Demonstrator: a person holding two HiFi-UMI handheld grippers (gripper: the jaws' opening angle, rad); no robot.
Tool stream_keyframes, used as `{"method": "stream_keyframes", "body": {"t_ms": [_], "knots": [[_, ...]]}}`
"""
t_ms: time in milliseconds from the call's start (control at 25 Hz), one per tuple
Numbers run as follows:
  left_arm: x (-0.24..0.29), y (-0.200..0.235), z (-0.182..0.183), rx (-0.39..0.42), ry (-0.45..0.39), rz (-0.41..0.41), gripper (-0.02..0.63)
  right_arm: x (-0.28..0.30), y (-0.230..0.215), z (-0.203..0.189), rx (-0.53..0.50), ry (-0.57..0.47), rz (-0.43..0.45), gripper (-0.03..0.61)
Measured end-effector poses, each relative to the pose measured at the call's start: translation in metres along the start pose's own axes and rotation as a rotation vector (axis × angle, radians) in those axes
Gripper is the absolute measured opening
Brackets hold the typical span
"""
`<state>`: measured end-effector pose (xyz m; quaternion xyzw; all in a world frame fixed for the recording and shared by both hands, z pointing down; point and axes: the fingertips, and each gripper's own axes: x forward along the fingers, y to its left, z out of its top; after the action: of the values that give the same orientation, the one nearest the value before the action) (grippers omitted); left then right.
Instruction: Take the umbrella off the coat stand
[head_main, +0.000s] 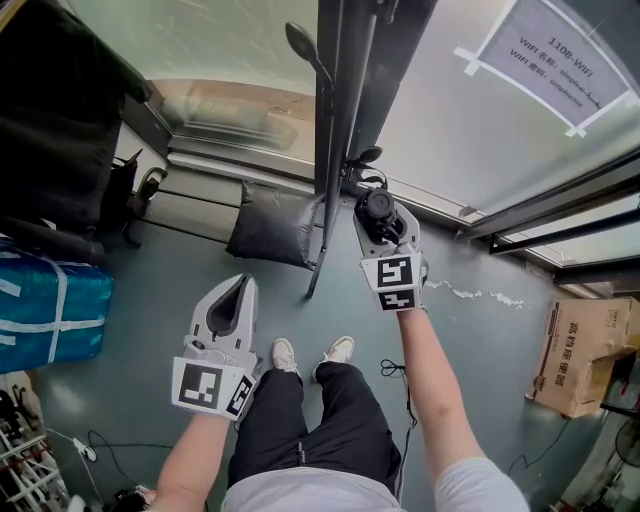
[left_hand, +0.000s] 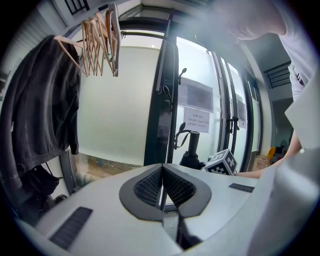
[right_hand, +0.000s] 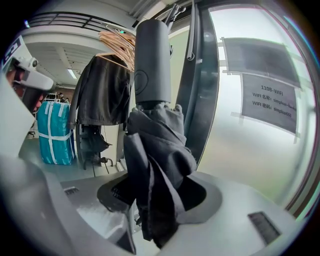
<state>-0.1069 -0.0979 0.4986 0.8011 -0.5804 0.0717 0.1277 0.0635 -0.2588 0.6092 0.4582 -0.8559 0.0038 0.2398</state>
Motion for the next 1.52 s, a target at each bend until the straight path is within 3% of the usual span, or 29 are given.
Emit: {"method": "stream_keyframes", "body": {"t_ms": [720,1520], "knots": [[-0.013,-0.01,0.022,-0.021,0.011,0.021,0.023,-0.026,-0.002,0.02,-0.029,0.009,0.012,0.236],[-0.02,0.006,0.029,-0.03,-0.009,0.026,0.023,-0.052,0.006,0.03,-0.069,0.038,-0.013,0.236]]}}
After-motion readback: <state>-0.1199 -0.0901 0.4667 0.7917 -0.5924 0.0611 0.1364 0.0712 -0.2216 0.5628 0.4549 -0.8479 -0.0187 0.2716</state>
